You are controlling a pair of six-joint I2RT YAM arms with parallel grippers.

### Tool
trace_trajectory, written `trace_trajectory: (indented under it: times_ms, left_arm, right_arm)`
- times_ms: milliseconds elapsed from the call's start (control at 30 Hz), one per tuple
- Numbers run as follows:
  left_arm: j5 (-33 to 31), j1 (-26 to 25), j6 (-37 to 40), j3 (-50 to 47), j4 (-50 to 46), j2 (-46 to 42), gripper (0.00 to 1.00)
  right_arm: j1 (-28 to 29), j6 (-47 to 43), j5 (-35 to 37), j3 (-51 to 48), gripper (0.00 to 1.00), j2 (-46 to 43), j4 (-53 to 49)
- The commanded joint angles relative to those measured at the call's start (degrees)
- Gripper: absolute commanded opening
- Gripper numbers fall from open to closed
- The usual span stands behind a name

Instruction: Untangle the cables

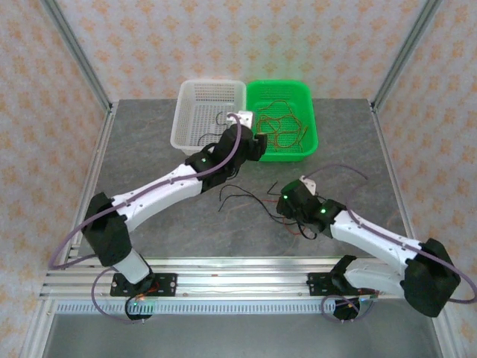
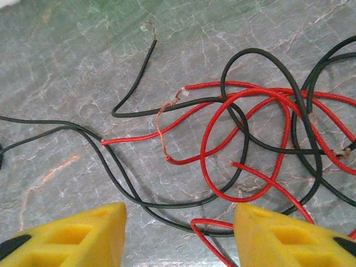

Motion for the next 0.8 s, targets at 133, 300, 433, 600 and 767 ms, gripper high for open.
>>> trace_trajectory:
  times_ms: [133,300,433,600,767]
  left_arm:
    - [-2.5,0.0,-3.0,-8.7,2.8,-8.3,0.62]
    - [-2.6,-0.1,-4.1,-12.9,3.3,-11.5,0.62]
    - [-2.6,-0.1,-4.8,-15.6,4.2,-13.7,0.62]
    - [-3.2,-0.1,-5.2,-17.8,4.4,-16.3,0.62]
    - [-4.6,-0.1,-4.9,-18.7,4.0,-18.1,0.62]
  right_arm:
    - [-0.3,-1.8,3.2,4.3,0.47,6.4,1.5]
    - [-0.3,-1.9,5.1,5.3,0.45,9.7,1.1]
    - [-0.3,-2.0,6.3,5.5,0.43,11.4,1.2]
    - [-0.3,-2.3,6.8,6.9,0.39,13.4,1.6]
    - [-0.3,-2.3,6.8,7.9,0.35,15.4,2.1]
